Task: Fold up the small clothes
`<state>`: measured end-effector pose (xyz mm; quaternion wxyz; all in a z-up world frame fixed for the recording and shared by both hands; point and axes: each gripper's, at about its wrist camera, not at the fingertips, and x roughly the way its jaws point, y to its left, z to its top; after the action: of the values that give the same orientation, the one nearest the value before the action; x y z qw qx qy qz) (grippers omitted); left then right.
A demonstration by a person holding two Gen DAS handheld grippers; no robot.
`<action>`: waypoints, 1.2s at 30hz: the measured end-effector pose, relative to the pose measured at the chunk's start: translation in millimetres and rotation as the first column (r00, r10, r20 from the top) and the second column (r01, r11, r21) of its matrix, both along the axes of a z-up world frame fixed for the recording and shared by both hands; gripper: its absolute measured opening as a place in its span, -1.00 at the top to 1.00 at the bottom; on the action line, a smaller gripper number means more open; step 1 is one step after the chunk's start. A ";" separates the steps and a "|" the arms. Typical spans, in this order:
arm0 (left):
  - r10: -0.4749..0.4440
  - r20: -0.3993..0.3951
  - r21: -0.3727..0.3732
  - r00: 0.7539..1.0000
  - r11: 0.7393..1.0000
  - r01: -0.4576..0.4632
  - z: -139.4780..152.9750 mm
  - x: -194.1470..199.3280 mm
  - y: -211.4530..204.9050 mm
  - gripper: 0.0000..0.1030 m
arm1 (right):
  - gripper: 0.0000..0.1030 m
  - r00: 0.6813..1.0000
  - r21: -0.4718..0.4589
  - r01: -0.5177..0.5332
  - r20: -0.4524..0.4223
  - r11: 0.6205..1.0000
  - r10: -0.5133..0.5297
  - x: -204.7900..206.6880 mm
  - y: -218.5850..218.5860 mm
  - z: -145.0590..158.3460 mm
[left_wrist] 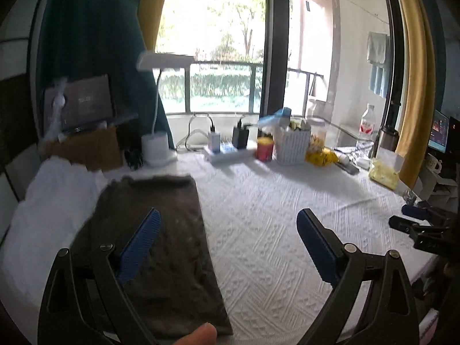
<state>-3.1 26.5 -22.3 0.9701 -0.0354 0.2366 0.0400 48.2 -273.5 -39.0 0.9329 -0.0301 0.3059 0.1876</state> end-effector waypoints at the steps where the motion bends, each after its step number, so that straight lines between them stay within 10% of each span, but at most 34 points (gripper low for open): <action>1: 0.003 0.016 0.003 1.000 1.000 -0.003 5.7 -0.4 -1.1 -0.85 | -0.32 1.000 0.000 0.002 0.011 1.000 -0.002 -0.2 -1.1 4.8; 21: 0.041 0.285 0.111 0.958 0.991 -0.076 95.8 -18.9 -5.6 -1.00 | -0.34 0.964 0.015 -0.003 0.268 1.000 -0.001 -11.9 -4.2 108.1; 36: 0.116 0.376 0.045 0.919 0.989 -0.143 117.1 -49.7 41.3 -1.00 | -0.34 0.911 0.045 -0.006 0.411 0.999 -0.013 -33.8 -2.7 160.9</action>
<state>-52.8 67.8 94.8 0.9932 -0.0232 0.0437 0.1052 14.4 -276.1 121.8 0.9771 -0.0475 0.0985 0.1824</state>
